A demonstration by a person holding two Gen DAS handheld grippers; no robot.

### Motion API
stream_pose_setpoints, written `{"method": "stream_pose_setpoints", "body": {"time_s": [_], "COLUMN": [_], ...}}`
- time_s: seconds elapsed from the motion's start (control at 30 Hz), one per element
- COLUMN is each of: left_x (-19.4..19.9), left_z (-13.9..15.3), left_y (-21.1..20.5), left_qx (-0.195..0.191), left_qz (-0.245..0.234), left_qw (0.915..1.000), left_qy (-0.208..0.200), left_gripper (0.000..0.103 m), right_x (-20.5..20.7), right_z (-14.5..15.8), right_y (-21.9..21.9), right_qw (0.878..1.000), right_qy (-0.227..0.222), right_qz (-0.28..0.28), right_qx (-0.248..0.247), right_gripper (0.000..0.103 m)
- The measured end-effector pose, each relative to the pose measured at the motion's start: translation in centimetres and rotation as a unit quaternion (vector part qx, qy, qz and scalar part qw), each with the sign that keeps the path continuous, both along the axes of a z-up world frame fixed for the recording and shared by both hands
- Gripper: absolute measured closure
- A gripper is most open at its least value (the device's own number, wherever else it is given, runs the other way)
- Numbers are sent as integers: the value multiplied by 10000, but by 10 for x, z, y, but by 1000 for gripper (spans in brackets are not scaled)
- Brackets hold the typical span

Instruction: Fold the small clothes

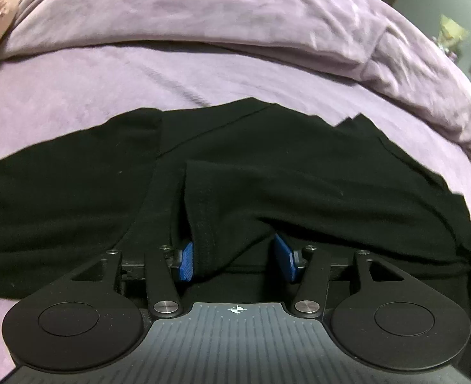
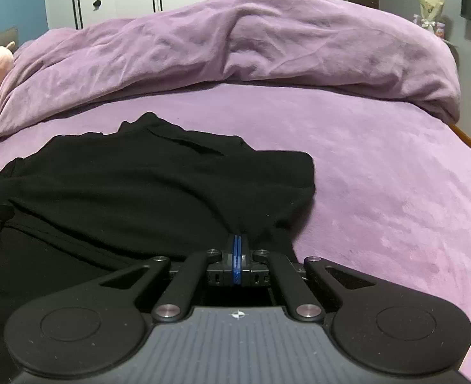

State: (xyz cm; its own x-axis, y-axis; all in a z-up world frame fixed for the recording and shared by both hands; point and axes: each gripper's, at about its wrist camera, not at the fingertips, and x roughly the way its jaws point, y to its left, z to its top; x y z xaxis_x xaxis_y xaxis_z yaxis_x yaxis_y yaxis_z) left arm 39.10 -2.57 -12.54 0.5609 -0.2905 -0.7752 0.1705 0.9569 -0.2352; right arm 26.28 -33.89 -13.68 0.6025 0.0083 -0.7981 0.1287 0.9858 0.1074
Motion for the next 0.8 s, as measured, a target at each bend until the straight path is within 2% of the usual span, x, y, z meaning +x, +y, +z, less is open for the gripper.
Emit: {"method": "stream_pose_setpoints", "body": {"time_s": [0.17, 0.33, 0.6, 0.7, 0.8], "left_x": [-2, -5, -4, -8, -11], "left_z": [-2, -3, -5, -6, -8], "left_y": [-5, -7, -7, -9, -12], "left_qx": [141, 189, 165, 220, 430], "left_qz": [-65, -82, -124, -246, -327], "left_qw": [9998, 9997, 9997, 9992, 9982], "left_qy": [-93, -145, -152, -231, -247], "left_gripper": [40, 38, 34, 28, 14], "right_x": [3, 5, 6, 7, 8], "right_z": [-9, -11, -12, -12, -11], "right_y": [7, 22, 33, 35, 36], "right_qw": [9989, 9931, 9870, 9863, 9858], "right_qy": [-113, -103, -30, 0, 37], "right_qz": [198, 536, 707, 718, 690], "right_qx": [-418, -1037, -1440, -1482, -1531], "right_gripper": [103, 103, 103, 103, 103]}}
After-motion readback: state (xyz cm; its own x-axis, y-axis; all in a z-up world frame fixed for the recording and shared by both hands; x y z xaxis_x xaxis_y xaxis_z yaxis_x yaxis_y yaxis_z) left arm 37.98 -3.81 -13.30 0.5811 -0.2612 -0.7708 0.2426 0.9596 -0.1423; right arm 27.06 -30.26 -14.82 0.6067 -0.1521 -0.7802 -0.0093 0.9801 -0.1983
